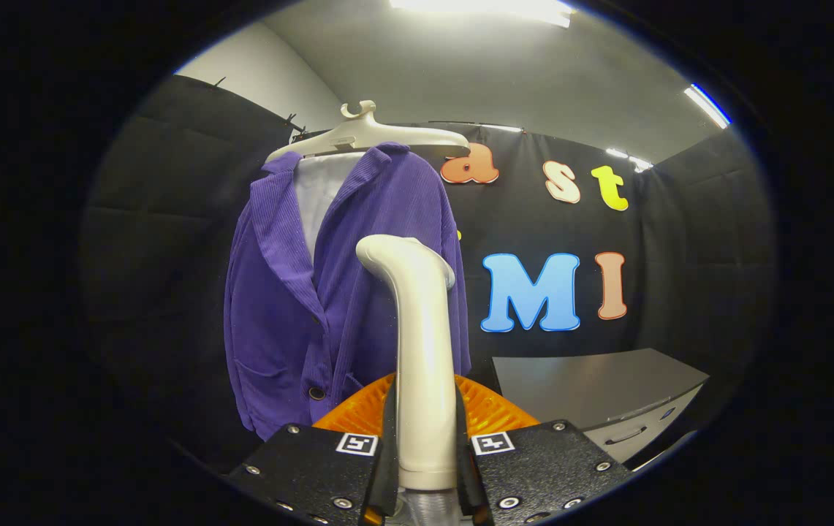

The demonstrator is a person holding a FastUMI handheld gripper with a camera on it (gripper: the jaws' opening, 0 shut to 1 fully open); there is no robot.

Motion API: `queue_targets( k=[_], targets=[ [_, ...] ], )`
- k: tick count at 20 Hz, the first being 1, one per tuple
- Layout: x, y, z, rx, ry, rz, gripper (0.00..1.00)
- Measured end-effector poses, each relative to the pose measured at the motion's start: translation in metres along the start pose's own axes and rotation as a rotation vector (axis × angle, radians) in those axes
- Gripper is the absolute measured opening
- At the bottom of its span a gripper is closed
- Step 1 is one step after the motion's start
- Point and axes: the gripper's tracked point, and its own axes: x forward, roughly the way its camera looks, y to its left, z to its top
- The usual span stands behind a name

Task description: Iron the clothes twice with a garment steamer, once on the left side and once on the right side.

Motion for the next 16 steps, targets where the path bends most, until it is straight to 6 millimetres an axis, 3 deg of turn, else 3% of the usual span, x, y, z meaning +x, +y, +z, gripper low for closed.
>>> queue_targets(
  k=[4, 16],
  targets=[
    [-0.012, 0.005, -0.032, -0.016, 0.065, 0.021, 0.32],
    [-0.045, 0.023, -0.159, -0.091, 0.290, 0.088, 0.32]
  ],
)
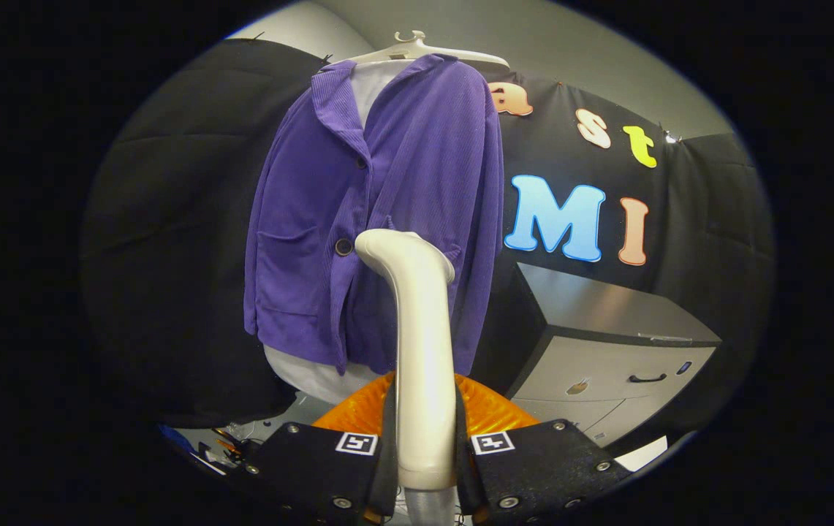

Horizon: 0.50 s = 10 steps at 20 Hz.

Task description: Iron the clothes twice with a garment steamer, once on the left side and once on the right side.

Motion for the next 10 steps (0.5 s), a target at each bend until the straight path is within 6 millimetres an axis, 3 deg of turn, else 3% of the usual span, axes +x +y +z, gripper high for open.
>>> queue_targets(
  k=[6, 10],
  targets=[
    [0.009, 0.007, -0.056, -0.041, 0.124, 0.017, 0.32],
    [0.003, 0.020, -0.087, -0.041, 0.202, 0.049, 0.32]
  ],
)
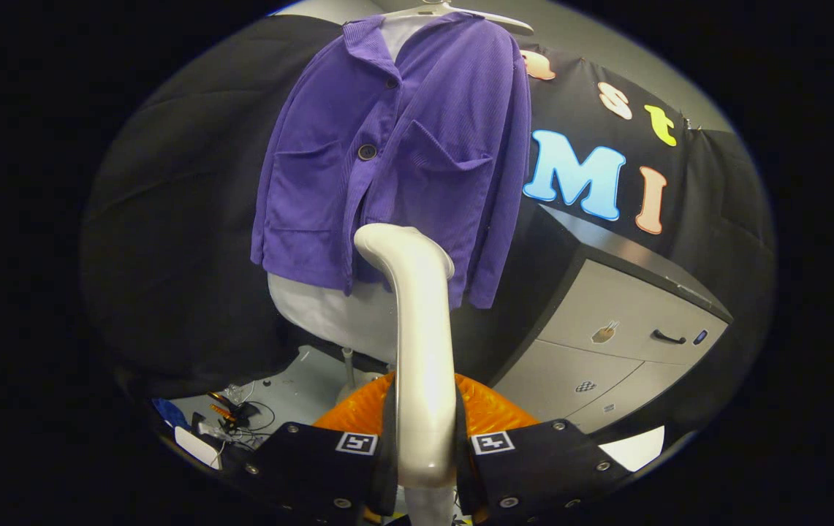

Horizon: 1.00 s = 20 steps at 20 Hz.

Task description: Iron the clothes twice with a garment steamer, once on the left side and once on the right side.

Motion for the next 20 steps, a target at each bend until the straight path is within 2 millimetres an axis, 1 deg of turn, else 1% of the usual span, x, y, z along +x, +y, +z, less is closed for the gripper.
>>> queue_targets(
  k=[2, 4, 5, 7, 9, 11, 13, 15, 16, 17, 20],
  targets=[
    [-0.001, 0.005, -0.016, -0.002, 0.047, 0.018, 0.32],
    [-0.010, 0.010, -0.021, -0.008, 0.066, 0.036, 0.32],
    [-0.016, 0.014, -0.021, -0.008, 0.070, 0.051, 0.32],
    [-0.033, 0.019, -0.007, -0.003, 0.042, 0.081, 0.32],
    [-0.052, 0.019, 0.014, -0.026, 0.018, 0.095, 0.32],
    [-0.069, 0.021, 0.043, -0.028, -0.014, 0.111, 0.32],
    [-0.084, 0.026, 0.084, -0.033, -0.094, 0.124, 0.32],
    [-0.092, 0.032, 0.127, -0.069, -0.205, 0.125, 0.32],
    [-0.095, 0.038, 0.147, -0.090, -0.253, 0.128, 0.32],
    [-0.099, 0.049, 0.162, -0.104, -0.291, 0.138, 0.32],
    [-0.106, 0.079, 0.202, -0.145, -0.412, 0.170, 0.32]
  ],
)
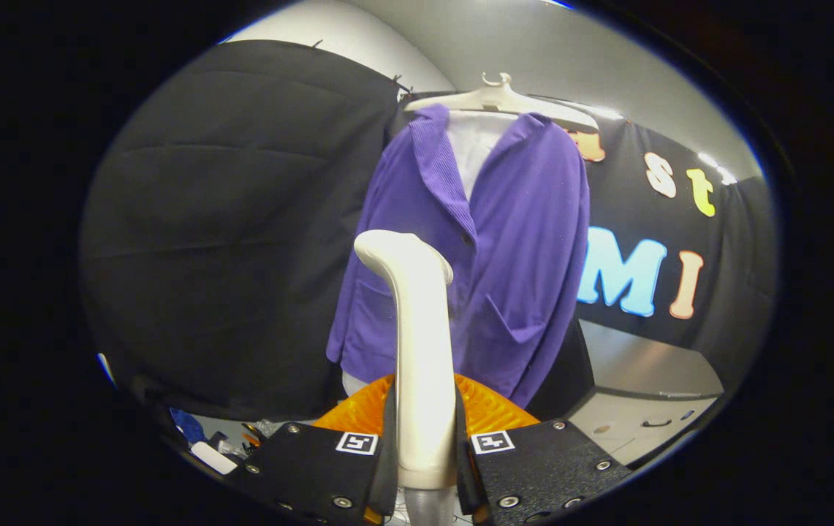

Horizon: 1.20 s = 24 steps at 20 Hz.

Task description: Iron the clothes twice with a garment steamer, once on the left side and once on the right side.

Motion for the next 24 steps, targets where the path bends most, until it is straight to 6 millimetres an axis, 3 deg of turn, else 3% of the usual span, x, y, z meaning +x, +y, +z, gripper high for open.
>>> queue_targets(
  k=[2, 4, 7, 11, 17, 19, 24],
  targets=[
    [0.007, 0.004, 0.032, -0.081, -0.087, -0.014, 0.32],
    [0.018, 0.009, 0.050, -0.111, -0.146, -0.017, 0.32],
    [0.031, 0.015, 0.062, -0.097, -0.175, -0.027, 0.32],
    [0.048, 0.009, 0.075, -0.063, -0.193, -0.059, 0.32],
    [0.068, -0.007, 0.117, -0.096, -0.288, -0.161, 0.32],
    [0.081, -0.008, 0.112, -0.120, -0.275, -0.175, 0.33],
    [0.091, -0.007, 0.056, -0.147, -0.166, -0.156, 0.33]
  ],
)
